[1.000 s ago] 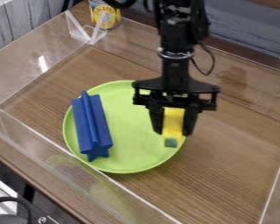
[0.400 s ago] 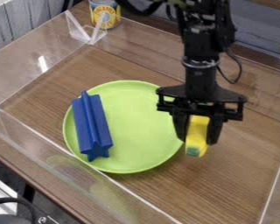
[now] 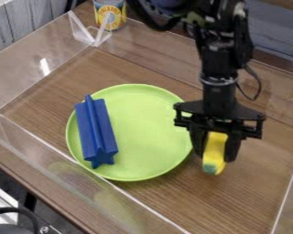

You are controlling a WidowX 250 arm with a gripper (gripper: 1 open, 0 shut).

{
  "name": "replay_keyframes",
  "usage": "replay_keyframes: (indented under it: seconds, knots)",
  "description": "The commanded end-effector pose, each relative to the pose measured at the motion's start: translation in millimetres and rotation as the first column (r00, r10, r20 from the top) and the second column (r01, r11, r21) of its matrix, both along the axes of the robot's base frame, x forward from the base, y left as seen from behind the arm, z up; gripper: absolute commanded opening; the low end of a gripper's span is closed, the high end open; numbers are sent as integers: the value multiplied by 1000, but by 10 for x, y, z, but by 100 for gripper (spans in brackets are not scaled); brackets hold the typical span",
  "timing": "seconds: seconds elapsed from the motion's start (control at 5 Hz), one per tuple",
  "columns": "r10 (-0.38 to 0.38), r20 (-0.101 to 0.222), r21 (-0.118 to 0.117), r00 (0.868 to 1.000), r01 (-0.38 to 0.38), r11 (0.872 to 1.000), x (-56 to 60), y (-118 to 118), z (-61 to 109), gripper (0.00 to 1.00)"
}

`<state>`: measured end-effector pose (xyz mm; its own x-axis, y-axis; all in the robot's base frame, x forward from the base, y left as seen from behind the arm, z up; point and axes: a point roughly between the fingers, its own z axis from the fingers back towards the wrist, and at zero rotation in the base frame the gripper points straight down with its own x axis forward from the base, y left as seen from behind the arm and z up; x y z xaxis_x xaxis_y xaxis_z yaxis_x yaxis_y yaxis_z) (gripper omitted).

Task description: Remove the banana from inside the green plate and put it on the table

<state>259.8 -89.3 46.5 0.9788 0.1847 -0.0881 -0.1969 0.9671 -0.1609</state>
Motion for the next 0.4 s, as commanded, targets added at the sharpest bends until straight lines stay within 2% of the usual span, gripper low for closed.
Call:
replay_keyframes:
  seconds: [0.0,0.2]
  knots:
    - [-28,27,-6,999,28,1000,21,-45,-8,0]
    - [-42,30,-13,999,43,999,8,-66,-55,100]
